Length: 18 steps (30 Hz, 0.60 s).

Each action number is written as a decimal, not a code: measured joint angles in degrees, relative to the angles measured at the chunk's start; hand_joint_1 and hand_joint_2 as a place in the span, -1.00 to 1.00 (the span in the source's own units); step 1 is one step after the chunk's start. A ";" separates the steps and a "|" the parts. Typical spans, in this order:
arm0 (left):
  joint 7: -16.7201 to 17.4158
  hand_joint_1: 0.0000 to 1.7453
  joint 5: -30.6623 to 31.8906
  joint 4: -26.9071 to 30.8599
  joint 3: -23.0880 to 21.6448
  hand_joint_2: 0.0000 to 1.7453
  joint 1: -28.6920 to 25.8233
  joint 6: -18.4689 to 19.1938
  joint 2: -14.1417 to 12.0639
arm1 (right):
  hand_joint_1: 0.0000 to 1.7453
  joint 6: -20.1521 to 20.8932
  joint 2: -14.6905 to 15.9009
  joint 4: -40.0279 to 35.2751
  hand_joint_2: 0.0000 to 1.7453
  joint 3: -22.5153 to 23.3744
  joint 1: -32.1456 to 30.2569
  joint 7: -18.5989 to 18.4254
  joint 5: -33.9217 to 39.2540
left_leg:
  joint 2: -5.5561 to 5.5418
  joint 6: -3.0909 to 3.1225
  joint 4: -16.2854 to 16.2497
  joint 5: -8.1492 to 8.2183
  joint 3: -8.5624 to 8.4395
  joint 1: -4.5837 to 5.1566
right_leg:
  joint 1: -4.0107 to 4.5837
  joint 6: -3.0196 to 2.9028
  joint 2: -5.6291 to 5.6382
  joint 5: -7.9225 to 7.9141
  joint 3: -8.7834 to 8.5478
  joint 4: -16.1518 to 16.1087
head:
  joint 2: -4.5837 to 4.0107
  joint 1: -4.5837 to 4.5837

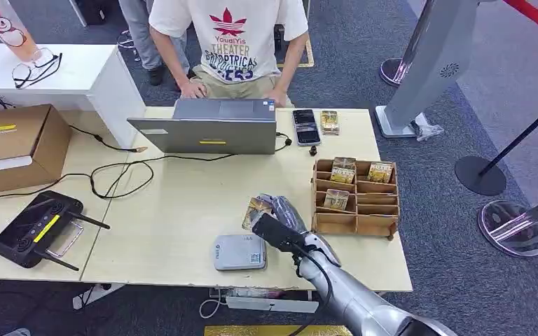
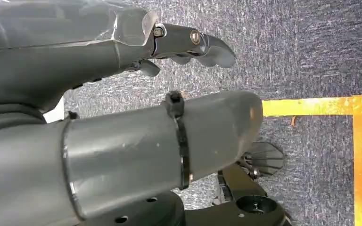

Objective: Pass the card to the sensor for recognition and then transmit it.

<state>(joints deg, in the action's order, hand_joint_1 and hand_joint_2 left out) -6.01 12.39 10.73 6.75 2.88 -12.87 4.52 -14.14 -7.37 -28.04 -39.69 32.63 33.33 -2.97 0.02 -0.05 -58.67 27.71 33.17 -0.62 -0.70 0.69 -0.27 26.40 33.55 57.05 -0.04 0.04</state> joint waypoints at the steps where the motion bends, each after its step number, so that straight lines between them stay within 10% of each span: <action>1: 0.00 -1.00 0.07 0.00 0.00 -1.00 0.01 0.02 0.02 | 1.00 0.00 0.00 -0.07 1.00 -0.02 -0.08 -0.18 0.00 | 0.00 0.00 0.00 0.00 0.00 0.00 | 0.00 0.00 0.00 0.00 0.00 0.00 | 0.00 0.00; 18: 0.02 -1.00 -0.07 0.00 0.00 -1.00 0.14 0.07 0.00 | 1.00 2.21 0.00 1.44 1.00 -1.27 -0.19 -2.82 -2.34 | 0.00 0.00 0.00 0.00 0.01 0.00 | 0.00 0.00 0.00 0.00 0.00 0.00 | 0.00 -0.02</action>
<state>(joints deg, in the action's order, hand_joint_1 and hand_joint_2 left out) -5.99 12.33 10.73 6.75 3.02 -12.81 4.52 -11.93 -7.37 -26.60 -40.96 32.43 30.51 -5.31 0.01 -0.05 -58.67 27.72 33.18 -0.62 -0.70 0.69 -0.27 26.40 33.55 57.05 -0.04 0.02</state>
